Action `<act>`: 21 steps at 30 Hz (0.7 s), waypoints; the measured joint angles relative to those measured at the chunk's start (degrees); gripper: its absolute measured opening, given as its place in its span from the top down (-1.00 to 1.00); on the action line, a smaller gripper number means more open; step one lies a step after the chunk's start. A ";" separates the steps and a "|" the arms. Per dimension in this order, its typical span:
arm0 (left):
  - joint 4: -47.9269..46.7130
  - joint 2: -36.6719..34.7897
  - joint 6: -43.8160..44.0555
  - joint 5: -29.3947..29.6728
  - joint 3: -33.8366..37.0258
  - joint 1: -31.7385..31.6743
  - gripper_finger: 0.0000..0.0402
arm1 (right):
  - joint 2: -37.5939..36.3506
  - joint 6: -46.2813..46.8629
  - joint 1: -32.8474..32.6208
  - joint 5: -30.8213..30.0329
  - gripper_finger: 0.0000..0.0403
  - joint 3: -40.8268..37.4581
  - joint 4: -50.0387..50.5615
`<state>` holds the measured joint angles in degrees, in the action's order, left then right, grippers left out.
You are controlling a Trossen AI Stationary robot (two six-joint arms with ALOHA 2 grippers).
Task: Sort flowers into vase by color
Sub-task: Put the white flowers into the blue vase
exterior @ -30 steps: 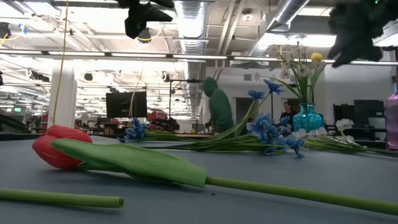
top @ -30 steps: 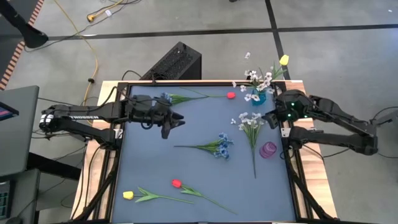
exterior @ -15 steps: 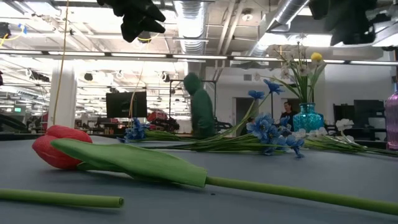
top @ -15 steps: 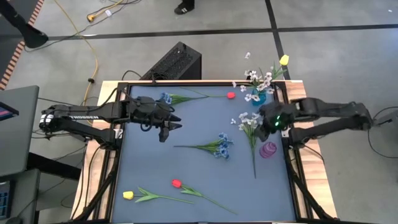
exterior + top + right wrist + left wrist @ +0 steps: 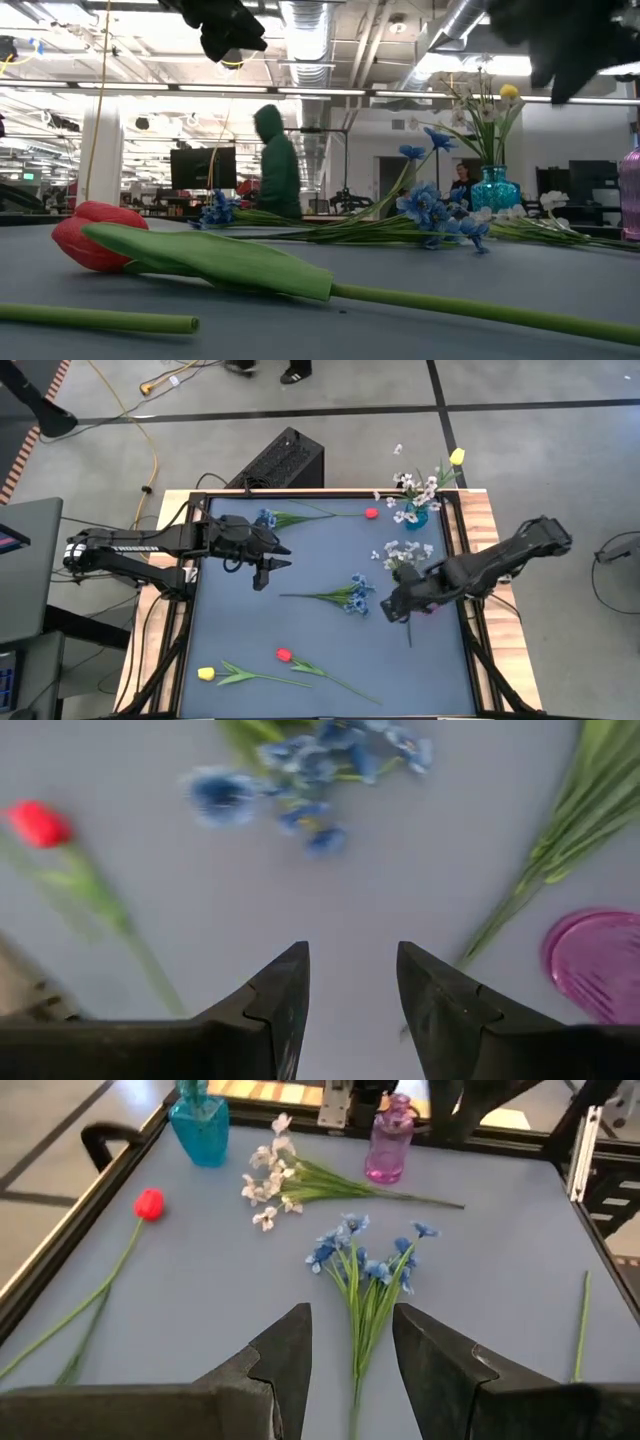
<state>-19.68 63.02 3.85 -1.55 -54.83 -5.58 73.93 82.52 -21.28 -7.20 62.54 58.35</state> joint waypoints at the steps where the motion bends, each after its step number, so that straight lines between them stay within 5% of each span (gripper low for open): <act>1: 0.18 0.00 -0.47 -0.63 0.00 -0.01 0.35 | 1.83 0.11 0.49 0.13 0.11 0.00 0.26; 9: -0.09 0.00 -1.68 -4.32 0.00 -0.01 0.35 | 13.58 6.09 6.07 3.43 0.13 -0.02 4.04; 21: -0.15 0.00 0.97 -4.23 0.00 -0.02 0.35 | 20.18 -12.77 17.66 4.30 0.18 -0.04 7.81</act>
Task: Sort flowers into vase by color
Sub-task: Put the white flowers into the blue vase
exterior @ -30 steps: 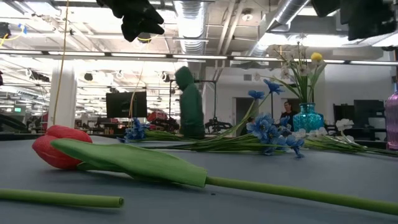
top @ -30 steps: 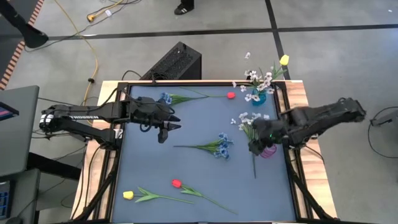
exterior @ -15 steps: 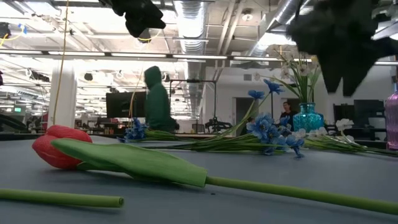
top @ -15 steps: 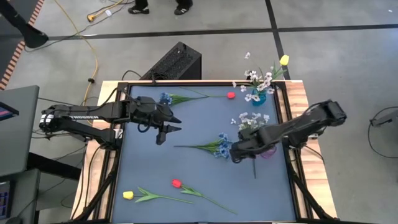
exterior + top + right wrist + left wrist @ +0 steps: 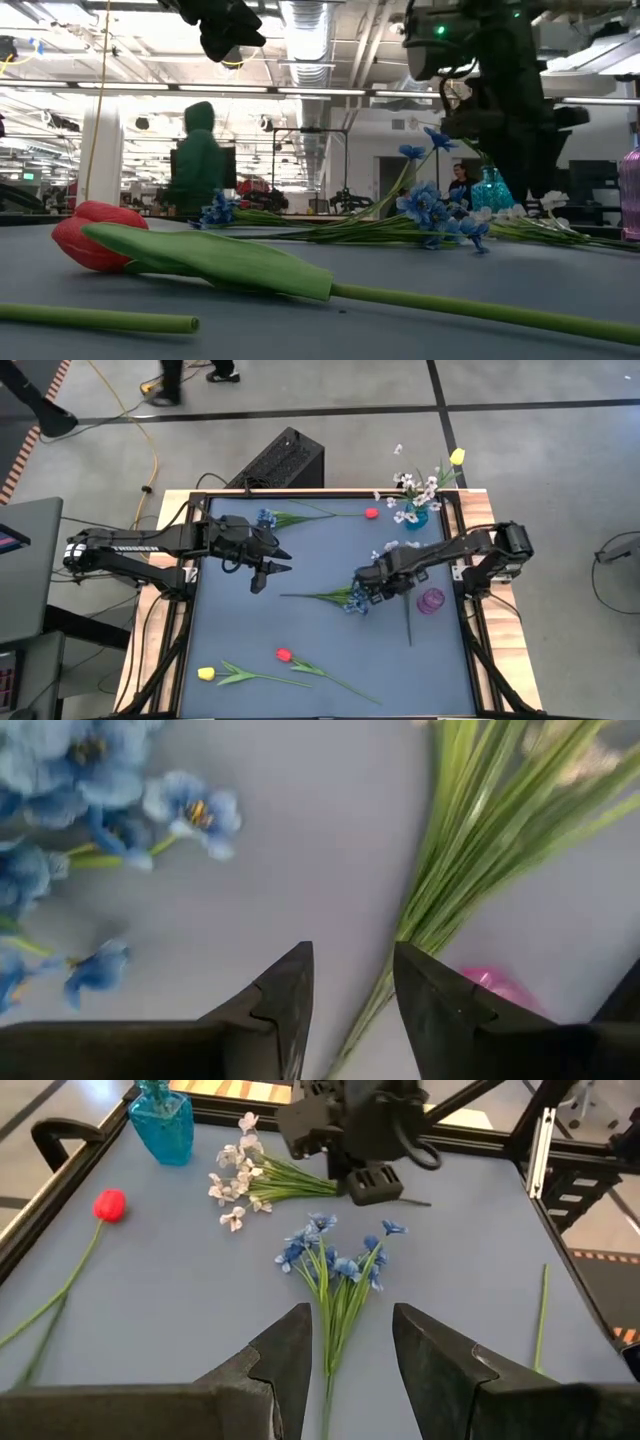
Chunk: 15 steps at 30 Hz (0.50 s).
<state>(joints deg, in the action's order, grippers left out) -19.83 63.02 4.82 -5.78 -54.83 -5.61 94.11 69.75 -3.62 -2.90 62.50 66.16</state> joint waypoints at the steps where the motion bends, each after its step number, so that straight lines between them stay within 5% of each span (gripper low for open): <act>1: 0.01 0.00 0.45 0.02 0.00 0.00 0.35 | -0.02 -1.50 0.82 -0.16 0.17 0.00 0.29; 15: -0.02 0.00 6.50 2.99 0.00 0.00 0.35 | -5.51 -5.31 6.05 -0.71 -0.24 -10.34 -5.42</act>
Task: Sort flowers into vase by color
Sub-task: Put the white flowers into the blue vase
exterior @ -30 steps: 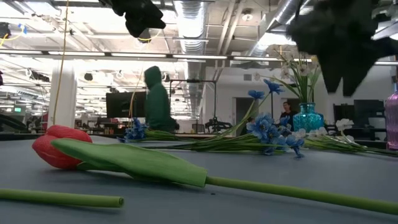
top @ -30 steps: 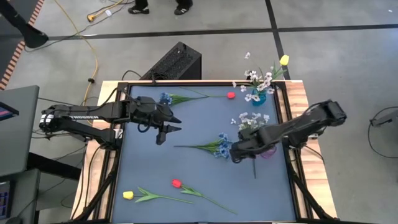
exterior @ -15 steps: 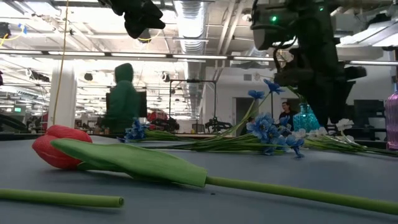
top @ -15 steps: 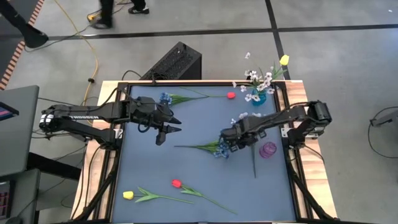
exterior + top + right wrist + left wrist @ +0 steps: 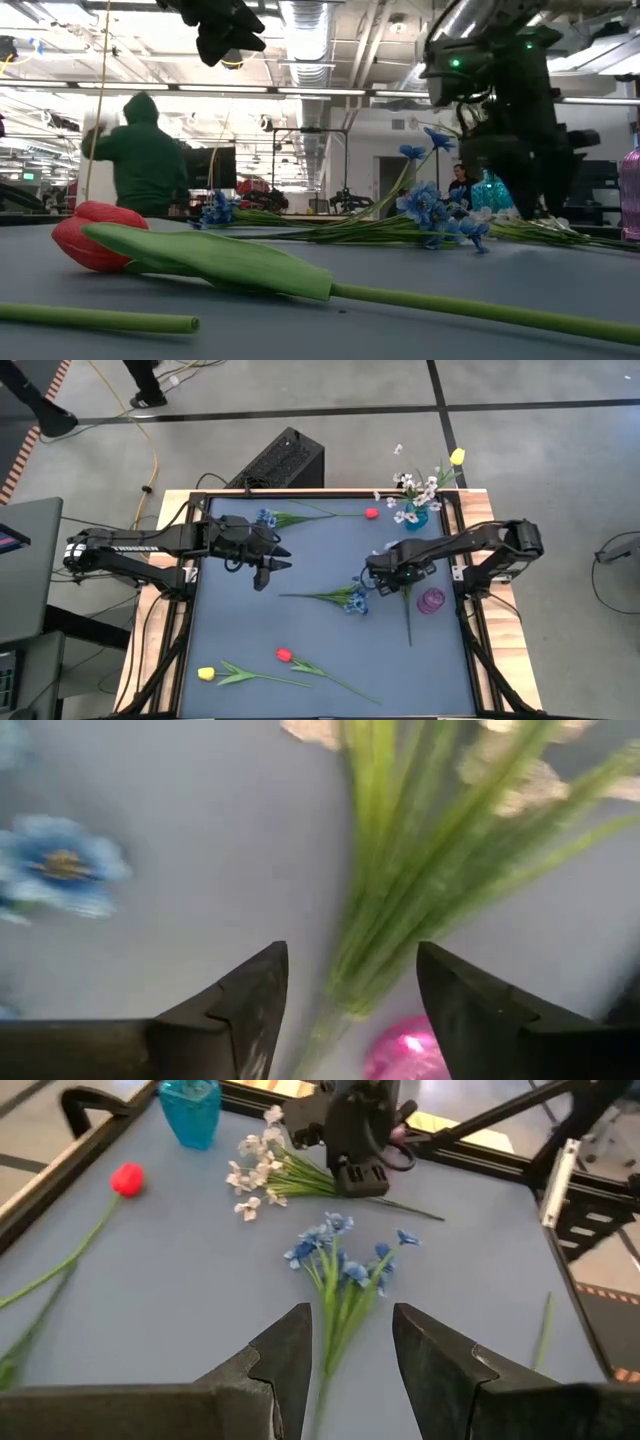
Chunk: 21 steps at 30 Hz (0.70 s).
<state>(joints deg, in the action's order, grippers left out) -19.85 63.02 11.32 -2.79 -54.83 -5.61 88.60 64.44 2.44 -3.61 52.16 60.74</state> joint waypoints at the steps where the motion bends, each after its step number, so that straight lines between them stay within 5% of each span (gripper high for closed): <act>1: 0.01 0.00 0.04 0.88 0.00 0.02 0.35 | -0.61 0.29 0.00 -0.02 -0.25 -0.51 -0.65; 15: 3.39 0.00 2.47 5.19 0.00 -0.26 0.35 | -2.21 -0.95 4.52 3.91 -0.25 -10.19 -13.06; 21: 3.49 -0.02 4.36 5.47 0.00 -0.26 0.35 | -2.43 -2.87 5.32 3.92 0.06 -10.23 -13.76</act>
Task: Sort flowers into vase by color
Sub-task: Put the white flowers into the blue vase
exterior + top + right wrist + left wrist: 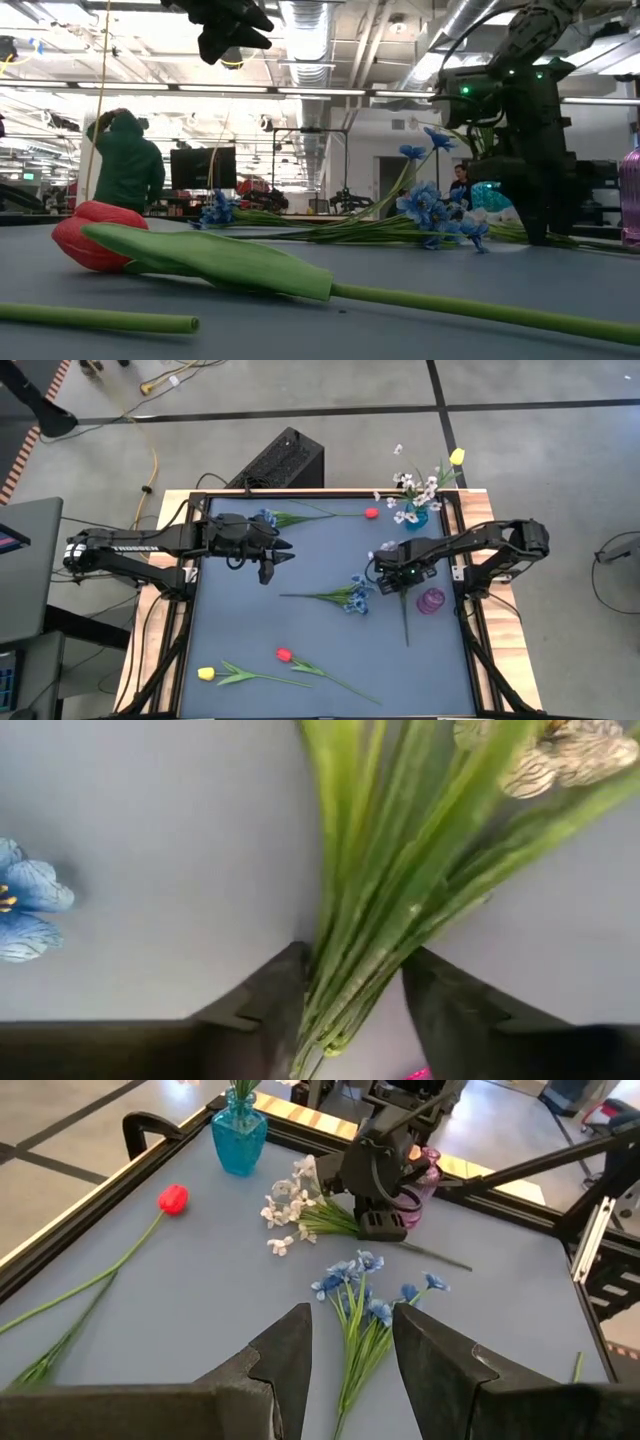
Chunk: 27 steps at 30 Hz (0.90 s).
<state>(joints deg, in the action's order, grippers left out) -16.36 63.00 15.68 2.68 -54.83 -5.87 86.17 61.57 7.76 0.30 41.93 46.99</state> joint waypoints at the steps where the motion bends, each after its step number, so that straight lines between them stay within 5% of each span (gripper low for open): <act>1: -0.02 0.00 0.30 0.00 0.00 -0.02 0.35 | 0.00 -0.11 0.16 -0.03 0.15 0.00 -0.11; 10: -0.02 0.00 0.66 0.37 0.00 -0.02 0.35 | 0.08 -4.06 0.22 -0.42 0.83 1.64 -3.82; 27: 0.52 0.00 0.66 0.37 0.00 0.00 0.35 | 0.09 -17.81 0.74 -3.94 0.80 24.90 -1.17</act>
<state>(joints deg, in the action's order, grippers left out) -15.84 63.00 16.34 3.05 -54.83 -5.87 86.27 43.76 8.50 -3.64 66.83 45.81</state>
